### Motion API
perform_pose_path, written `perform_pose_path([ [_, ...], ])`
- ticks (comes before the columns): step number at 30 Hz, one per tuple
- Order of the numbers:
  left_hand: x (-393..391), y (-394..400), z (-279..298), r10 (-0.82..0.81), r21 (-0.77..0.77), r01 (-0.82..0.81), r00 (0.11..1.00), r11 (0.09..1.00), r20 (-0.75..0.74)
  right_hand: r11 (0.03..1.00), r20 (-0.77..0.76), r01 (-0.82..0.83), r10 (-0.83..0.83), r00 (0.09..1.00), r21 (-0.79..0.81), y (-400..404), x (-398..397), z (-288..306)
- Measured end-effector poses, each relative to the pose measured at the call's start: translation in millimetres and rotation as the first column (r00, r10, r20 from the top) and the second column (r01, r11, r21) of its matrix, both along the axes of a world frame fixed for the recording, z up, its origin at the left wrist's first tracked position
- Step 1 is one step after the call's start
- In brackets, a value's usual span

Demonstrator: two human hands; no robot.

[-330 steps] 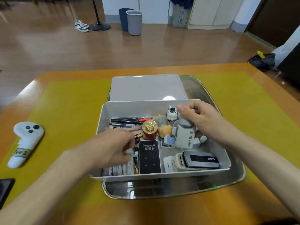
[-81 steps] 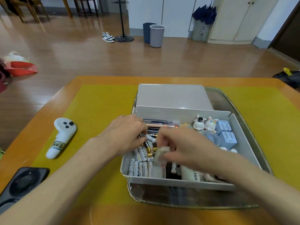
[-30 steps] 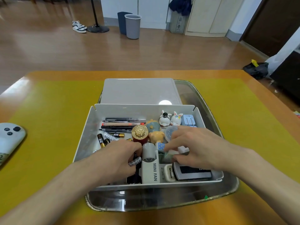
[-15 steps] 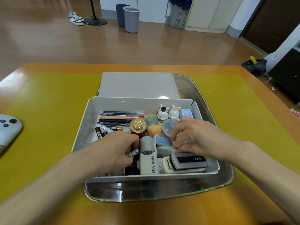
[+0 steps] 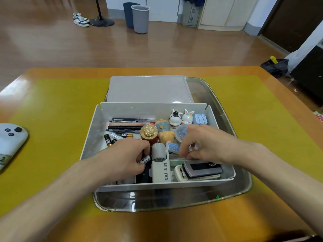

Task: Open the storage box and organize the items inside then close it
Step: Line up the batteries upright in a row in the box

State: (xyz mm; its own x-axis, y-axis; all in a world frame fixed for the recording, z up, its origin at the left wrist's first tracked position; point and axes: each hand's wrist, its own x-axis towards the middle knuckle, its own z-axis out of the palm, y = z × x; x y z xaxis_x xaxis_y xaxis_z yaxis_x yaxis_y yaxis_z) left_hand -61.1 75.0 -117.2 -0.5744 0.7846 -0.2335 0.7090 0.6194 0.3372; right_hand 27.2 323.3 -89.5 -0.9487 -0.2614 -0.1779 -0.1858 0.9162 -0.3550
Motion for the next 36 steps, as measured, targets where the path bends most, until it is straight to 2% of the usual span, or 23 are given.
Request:
perform_pose_path([
  [3, 0.0, 0.4, 1.4, -0.003, 0.000, 0.003, 1.000, 1.000, -0.006, 0.998, -0.017, 0.024, -0.025, 1.000, -0.057, 3.8, 3.3, 15.7],
  [6, -0.6, -0.5, 3.3, -0.005, -0.001, 0.005, 1.000, 1.000, -0.003, 0.995, 0.122, 0.041, -0.030, 0.992, -0.096, 11.0, 15.8, 29.9],
  [9, -1.0, -0.7, 3.8, -0.009, 0.003, 0.009, 1.000, 1.000, 0.000, 1.000, 0.231, 0.018, -0.022, 0.973, 0.020, 12.0, 29.9, 30.9],
  [11, -0.7, -0.3, 3.3, -0.014, -0.002, 0.014, 1.000, 1.000, 0.000, 0.987, 0.190, -0.022, -0.009, 0.982, 0.160, 8.5, 33.8, 27.5],
  [13, -0.5, -0.7, 2.8, -0.010, -0.006, 0.010, 1.000, 1.000, 0.006, 0.974, 0.140, -0.024, -0.008, 0.990, 0.224, 7.2, 35.3, 24.6],
  [16, -0.9, -1.4, 2.2, -0.008, -0.003, 0.008, 1.000, 1.000, 0.001, 0.975, 0.142, -0.043, 0.012, 0.990, 0.216, 9.1, 35.3, 23.4],
  [19, -2.2, -2.4, 1.5, -0.004, -0.001, 0.004, 1.000, 1.000, -0.006, 0.991, 0.159, -0.023, 0.002, 0.987, 0.129, 8.7, 32.7, 25.8],
  [21, -2.0, -2.5, 0.6, -0.001, 0.000, 0.001, 1.000, 1.000, -0.011, 0.995, 0.106, 0.003, -0.013, 0.994, 0.096, 7.2, 30.4, 25.0],
  [27, 1.3, -0.7, -0.1, -0.005, 0.023, 0.006, 0.999, 1.000, -0.037, 0.982, -0.044, 0.020, -0.012, 0.999, 0.186, -7.5, 12.1, 20.0],
  [30, -2.1, -5.7, 6.9, 0.009, 0.008, -0.009, 0.999, 1.000, -0.038, 0.978, -0.047, -0.013, 0.023, 0.999, 0.207, -17.4, 0.1, 16.6],
  [33, -6.2, -11.5, 12.6, 0.027, -0.013, -0.028, 0.998, 1.000, -0.054, 0.952, -0.023, -0.073, 0.084, 0.996, 0.298, -26.9, -9.0, 11.9],
  [36, -7.9, -13.3, 15.6, 0.039, -0.022, -0.041, 0.998, 0.999, -0.051, 0.935, -0.017, -0.059, 0.069, 0.997, 0.349, -28.7, -16.6, 10.1],
])
